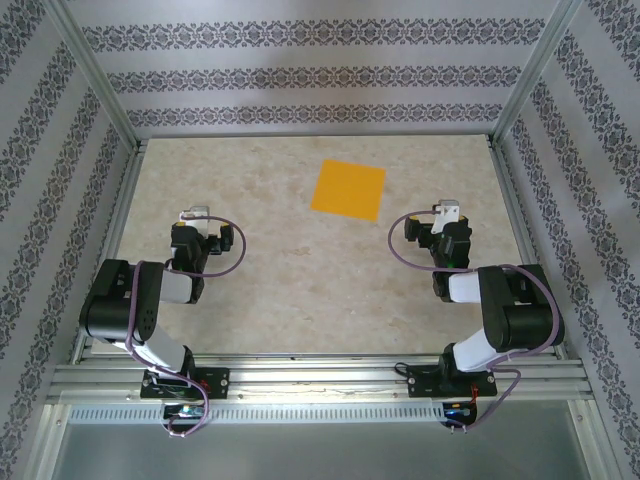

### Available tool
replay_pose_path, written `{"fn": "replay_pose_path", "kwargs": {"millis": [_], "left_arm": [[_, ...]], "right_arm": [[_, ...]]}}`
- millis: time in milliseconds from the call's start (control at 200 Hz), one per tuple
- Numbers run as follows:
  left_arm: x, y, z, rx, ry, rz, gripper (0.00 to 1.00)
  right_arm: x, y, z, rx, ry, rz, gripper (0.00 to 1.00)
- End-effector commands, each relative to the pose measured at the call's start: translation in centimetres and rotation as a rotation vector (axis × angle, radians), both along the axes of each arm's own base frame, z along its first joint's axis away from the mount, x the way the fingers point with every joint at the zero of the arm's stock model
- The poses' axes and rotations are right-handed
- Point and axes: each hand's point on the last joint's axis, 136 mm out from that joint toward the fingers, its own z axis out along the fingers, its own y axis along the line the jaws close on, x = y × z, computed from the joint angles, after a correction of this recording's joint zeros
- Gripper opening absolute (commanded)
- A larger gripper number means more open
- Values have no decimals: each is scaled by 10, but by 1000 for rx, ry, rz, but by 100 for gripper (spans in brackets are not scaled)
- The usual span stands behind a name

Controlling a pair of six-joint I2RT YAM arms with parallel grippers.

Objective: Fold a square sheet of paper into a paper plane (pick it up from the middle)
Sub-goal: Move the square sheet of paper to the center of the table.

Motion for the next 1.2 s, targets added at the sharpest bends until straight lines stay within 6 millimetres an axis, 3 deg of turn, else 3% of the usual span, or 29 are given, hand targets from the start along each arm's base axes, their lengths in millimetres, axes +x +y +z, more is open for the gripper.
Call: {"fn": "replay_pose_path", "kwargs": {"millis": [0,864,1034,1194], "left_arm": [[5,-1,5,6,-11,-13,99],[3,-2,5,5,-16,-18,99],[-17,0,23,2,-146,-5,99],[-17,0,41,-12,-90,0,99]], "right_arm": [[5,4,6,10,-21,28,98],[4,5,7,29,-25,45,98],[-3,11,23,-18,-46,40,98],[-9,11,35,59,29,47,98]]}}
